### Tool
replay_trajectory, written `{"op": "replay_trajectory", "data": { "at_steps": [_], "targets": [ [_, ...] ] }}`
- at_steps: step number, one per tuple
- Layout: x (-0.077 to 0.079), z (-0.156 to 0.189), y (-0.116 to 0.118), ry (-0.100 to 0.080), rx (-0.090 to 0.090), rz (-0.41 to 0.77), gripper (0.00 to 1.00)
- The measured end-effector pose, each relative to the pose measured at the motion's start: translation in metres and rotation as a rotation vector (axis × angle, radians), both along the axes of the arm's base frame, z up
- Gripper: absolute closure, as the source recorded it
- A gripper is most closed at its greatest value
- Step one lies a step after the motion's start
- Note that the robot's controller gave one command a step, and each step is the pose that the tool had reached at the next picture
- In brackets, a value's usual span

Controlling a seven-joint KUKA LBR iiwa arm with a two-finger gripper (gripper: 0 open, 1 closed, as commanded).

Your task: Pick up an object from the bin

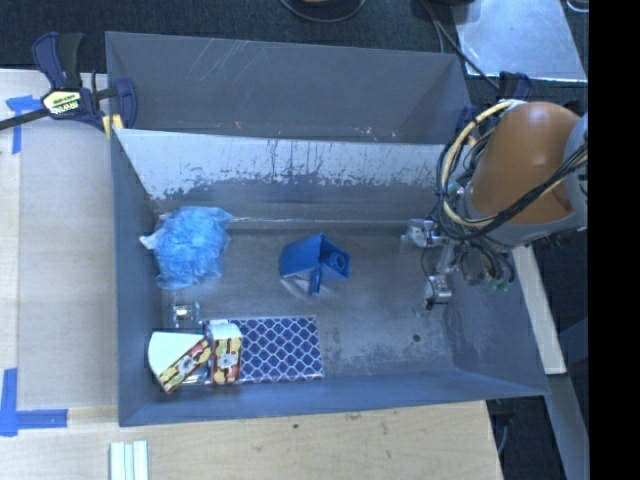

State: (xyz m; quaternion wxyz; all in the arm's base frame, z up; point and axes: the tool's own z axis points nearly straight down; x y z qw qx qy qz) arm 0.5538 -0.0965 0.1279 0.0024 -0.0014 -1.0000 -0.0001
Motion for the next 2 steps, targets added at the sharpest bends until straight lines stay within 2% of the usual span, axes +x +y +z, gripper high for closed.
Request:
{"op": "replay_trajectory", "data": {
  "at_steps": [1, 2],
  "targets": [
    [0.002, 0.005, 0.0, -0.008, -0.001, 0.003, 0.0],
    [0.027, -0.05, 0.083, -0.005, 0.0, -0.026, 0.0]
  ]
}}
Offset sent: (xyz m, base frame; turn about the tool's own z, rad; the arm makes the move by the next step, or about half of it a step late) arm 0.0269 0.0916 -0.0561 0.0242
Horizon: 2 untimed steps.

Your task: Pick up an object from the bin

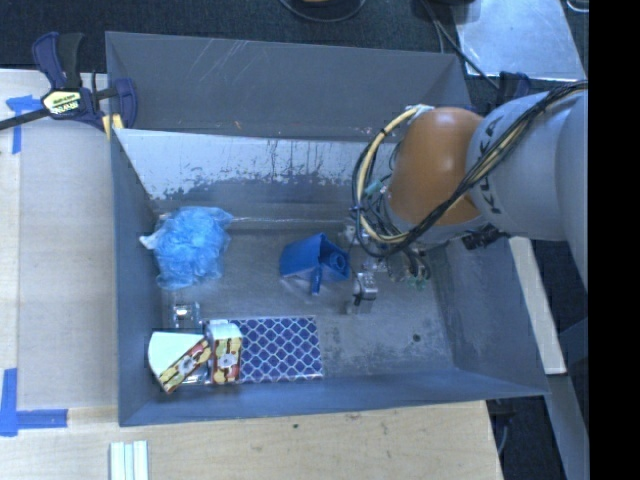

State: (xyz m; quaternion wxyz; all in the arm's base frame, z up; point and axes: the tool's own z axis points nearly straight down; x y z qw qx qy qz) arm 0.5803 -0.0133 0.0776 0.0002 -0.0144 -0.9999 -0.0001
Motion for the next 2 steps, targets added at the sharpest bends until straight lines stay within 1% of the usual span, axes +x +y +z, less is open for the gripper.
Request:
{"op": "replay_trajectory", "data": {
  "at_steps": [1, 2],
  "targets": [
    [0.041, -0.007, 0.002, -0.005, -0.001, 0.065, 0.0],
    [0.045, -0.004, 0.095, -0.003, 0.002, 0.042, 0.0]
  ]
}}
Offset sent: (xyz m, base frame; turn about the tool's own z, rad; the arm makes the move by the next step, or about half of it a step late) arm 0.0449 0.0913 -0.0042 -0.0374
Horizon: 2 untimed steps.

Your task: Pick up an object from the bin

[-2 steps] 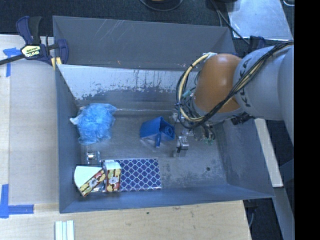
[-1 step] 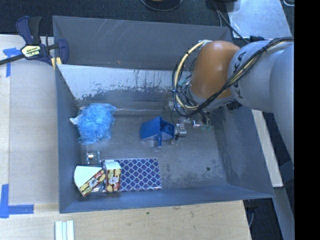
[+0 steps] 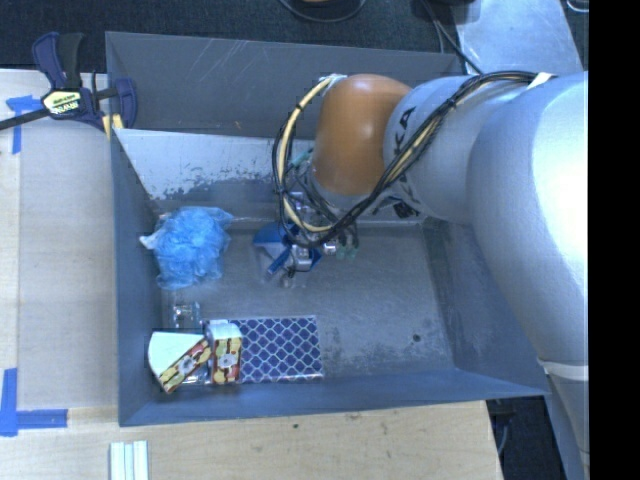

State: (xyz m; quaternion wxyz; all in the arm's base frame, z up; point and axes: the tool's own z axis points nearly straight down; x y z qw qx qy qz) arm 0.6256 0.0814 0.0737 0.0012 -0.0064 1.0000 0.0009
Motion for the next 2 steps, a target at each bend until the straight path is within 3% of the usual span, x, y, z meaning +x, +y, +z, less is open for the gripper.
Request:
{"op": "replay_trajectory", "data": {
  "at_steps": [1, 2],
  "targets": [
    [-0.015, -0.001, -0.016, -0.006, -0.002, -0.087, 0.0],
    [0.003, 0.107, -0.018, -0.007, 0.0, -0.027, 0.0]
  ]
}}
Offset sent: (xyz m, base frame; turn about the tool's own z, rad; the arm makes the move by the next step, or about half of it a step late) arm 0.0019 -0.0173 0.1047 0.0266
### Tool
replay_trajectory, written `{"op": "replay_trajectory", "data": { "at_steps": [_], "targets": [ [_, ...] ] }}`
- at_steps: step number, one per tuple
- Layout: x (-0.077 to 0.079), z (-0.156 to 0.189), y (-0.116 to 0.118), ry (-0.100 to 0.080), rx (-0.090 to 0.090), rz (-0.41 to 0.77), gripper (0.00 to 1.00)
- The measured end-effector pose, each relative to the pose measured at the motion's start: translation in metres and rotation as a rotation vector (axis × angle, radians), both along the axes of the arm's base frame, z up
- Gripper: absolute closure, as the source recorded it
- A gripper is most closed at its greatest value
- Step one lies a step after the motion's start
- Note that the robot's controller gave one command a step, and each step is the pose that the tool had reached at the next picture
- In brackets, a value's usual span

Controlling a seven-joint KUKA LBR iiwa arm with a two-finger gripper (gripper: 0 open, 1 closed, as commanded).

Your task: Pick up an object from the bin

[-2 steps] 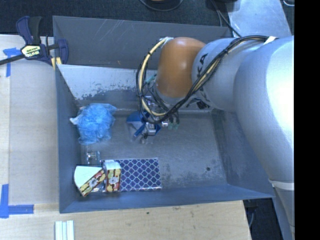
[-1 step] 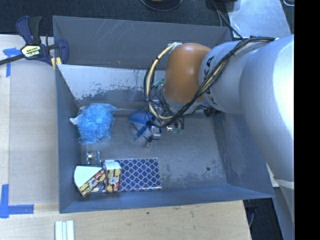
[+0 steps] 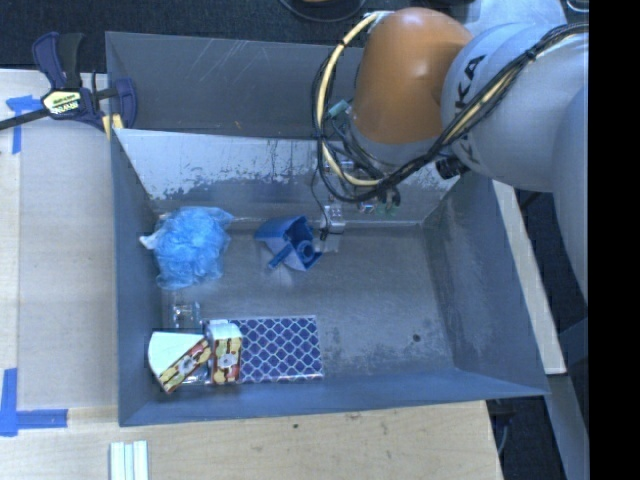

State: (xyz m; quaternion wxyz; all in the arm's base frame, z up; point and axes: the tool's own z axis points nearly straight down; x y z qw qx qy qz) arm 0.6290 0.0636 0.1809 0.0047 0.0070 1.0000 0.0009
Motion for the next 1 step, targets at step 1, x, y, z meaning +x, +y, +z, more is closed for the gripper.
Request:
{"op": "replay_trajectory", "data": {
  "at_steps": [1],
  "targets": [
    [-0.0042, -0.1047, -0.0276, 0.009, -0.003, -0.011, 0.0]
  ]
}}
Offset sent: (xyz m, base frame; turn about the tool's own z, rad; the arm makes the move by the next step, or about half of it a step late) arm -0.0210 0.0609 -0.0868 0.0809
